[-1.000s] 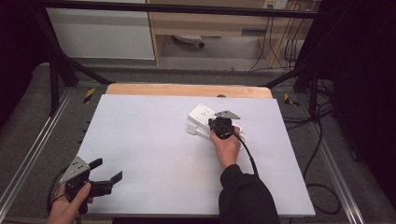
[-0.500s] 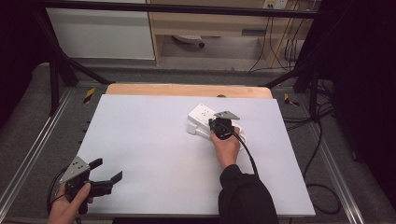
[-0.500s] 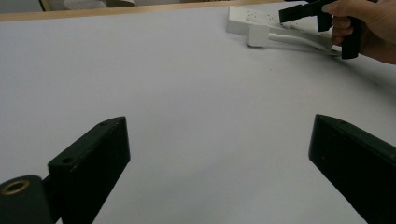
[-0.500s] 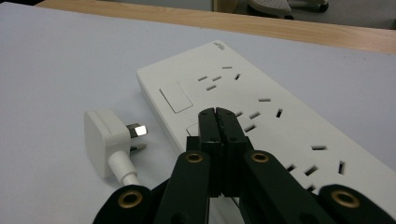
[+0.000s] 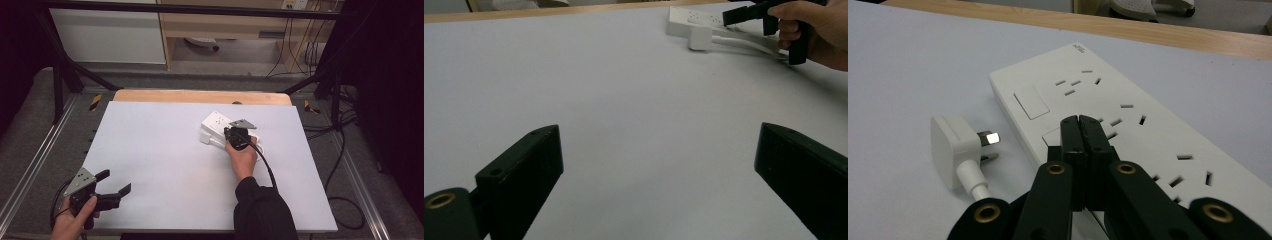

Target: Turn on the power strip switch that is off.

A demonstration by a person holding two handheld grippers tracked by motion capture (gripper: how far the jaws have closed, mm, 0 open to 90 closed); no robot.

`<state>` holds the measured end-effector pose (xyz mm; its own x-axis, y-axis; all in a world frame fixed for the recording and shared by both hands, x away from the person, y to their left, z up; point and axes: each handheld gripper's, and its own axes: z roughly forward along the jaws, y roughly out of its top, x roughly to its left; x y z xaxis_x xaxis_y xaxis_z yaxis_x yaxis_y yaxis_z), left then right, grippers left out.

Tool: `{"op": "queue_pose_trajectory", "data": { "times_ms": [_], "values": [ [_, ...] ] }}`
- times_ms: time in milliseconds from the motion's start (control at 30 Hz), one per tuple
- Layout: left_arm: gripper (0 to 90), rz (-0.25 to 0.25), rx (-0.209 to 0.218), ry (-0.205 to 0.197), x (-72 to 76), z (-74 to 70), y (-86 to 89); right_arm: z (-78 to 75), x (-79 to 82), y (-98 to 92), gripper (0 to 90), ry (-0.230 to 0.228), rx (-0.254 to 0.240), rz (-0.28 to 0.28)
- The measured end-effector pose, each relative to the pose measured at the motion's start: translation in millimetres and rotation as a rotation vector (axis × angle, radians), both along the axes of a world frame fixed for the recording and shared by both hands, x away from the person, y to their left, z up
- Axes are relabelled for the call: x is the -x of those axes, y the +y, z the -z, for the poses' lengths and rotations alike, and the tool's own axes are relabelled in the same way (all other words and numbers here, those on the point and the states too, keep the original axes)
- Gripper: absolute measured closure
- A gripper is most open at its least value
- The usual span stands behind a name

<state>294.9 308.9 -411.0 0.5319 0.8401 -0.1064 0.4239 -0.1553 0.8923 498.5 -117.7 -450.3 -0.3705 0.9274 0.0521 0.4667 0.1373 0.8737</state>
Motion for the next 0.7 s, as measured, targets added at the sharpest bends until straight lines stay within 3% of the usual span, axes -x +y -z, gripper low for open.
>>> {"op": "queue_pose_trajectory", "data": {
  "times_ms": [700],
  "values": [
    [5.5,0.001,-0.001,0.001,0.2,0.2,-0.5,1.1,1.3,1.1,90.0,-0.012,0.019,-0.017]
  ]
}}
